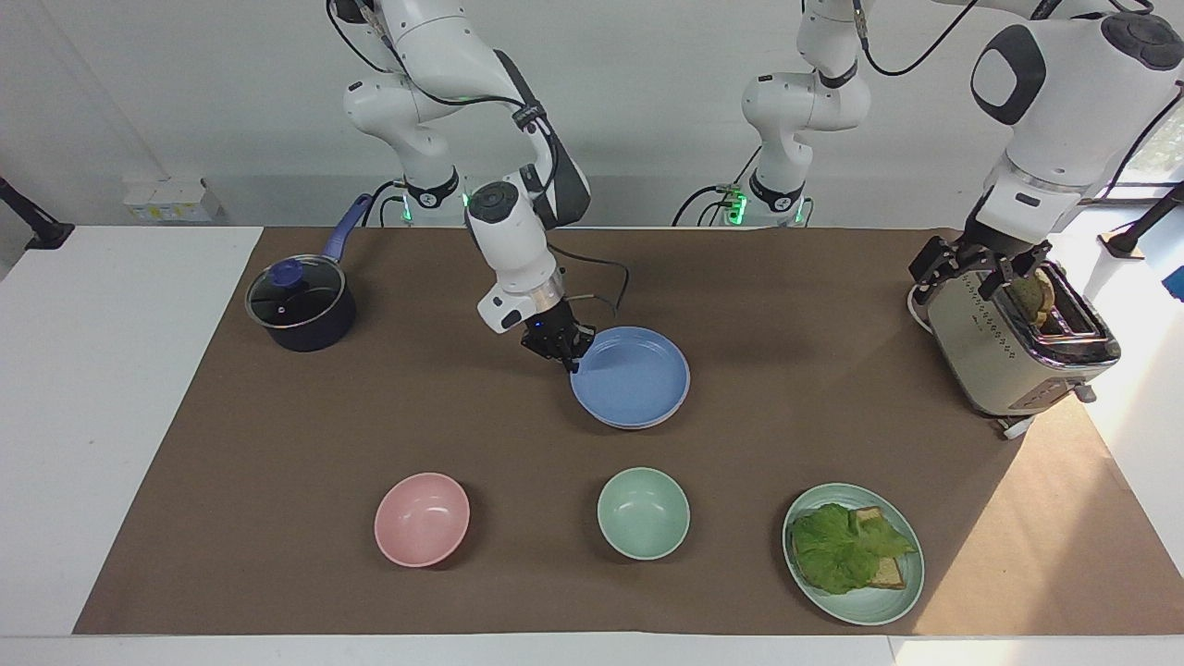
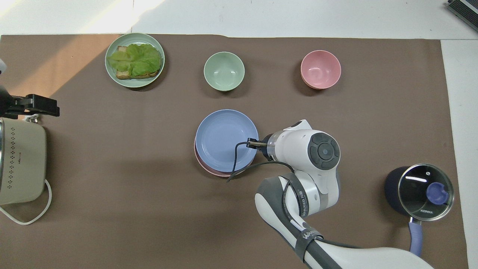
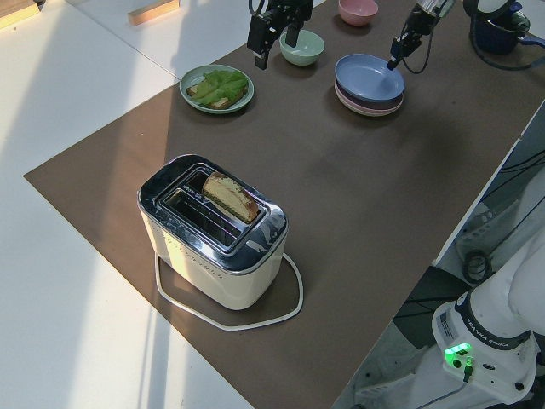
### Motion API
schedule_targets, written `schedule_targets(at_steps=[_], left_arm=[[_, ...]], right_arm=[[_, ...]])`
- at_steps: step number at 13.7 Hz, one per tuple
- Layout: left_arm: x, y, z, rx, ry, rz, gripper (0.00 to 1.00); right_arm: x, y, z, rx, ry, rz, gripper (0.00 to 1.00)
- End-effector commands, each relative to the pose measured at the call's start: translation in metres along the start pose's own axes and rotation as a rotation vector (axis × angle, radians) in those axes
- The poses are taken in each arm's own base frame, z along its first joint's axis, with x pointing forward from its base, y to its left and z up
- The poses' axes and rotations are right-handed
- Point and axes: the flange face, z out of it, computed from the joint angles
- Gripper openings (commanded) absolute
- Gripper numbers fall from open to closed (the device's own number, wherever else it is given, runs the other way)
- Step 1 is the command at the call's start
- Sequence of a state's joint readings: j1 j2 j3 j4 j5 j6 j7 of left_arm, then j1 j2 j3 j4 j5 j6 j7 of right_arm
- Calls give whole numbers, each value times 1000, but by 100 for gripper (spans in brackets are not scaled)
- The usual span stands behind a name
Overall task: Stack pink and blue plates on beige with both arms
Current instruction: 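Carry the blue plate onto the pink bowl and release it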
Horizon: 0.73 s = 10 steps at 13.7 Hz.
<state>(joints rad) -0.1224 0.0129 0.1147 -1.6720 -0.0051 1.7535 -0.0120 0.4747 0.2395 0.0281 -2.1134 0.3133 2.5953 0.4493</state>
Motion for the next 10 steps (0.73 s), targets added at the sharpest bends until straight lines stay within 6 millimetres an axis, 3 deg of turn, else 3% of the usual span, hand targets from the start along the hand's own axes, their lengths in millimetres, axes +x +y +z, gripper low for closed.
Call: schedule_targets(at_steps=[1, 4, 6, 7, 8, 9, 10], left_arm=[[1, -2, -3, 15, -7, 1, 100], [1, -4, -3, 15, -7, -2, 100], [1, -4, -3, 15, -7, -2, 100], [1, -3, -3, 15, -7, -1, 100], [1, -3, -3, 15, -7, -1, 100], [1, -2, -3, 15, -7, 1, 100], [1, -2, -3, 15, -7, -1, 100]], right_arm=[[3, -3, 0, 19, 5, 31, 0], [-2, -9, 2, 20, -1, 39, 0], [-5, -11, 3, 18, -6, 43, 5], [-4, -10, 3, 18, -7, 42, 13], [-4, -10, 4, 17, -10, 45, 29], [-4, -10, 3, 17, -10, 47, 65], [-5, -10, 4, 15, -15, 47, 91]])
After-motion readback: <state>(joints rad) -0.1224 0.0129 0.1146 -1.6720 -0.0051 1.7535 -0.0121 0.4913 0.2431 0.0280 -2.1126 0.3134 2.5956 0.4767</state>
